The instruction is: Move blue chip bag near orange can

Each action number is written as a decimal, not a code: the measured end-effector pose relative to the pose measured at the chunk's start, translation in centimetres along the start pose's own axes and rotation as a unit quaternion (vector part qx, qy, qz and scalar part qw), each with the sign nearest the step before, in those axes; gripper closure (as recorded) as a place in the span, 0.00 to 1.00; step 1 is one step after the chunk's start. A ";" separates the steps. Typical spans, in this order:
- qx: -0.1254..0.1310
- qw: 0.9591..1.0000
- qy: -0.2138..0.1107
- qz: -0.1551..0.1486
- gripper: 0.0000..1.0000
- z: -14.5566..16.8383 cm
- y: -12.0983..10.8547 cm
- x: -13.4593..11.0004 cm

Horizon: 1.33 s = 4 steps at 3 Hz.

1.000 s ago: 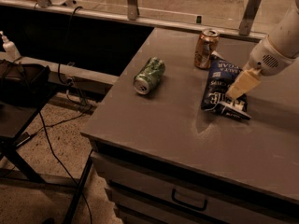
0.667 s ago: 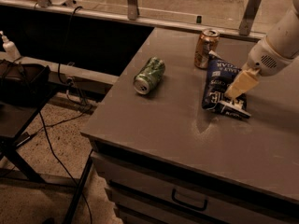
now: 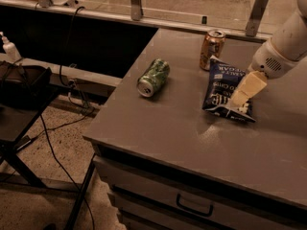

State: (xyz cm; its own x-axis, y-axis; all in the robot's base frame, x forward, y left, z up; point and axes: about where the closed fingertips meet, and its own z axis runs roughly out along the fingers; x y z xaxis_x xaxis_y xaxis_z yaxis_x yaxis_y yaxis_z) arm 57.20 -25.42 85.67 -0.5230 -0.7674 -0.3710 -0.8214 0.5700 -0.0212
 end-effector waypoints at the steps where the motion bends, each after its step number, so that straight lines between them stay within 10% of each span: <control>1: 0.000 1.000 -0.001 -0.002 0.00 0.0 0.0 -0.1; 4: 0.020 0.998 -0.035 -0.044 0.00 -3.7 1.1 -2.7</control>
Offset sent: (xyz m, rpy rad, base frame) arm -0.0052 0.0139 0.0478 0.0153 -0.0914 0.0631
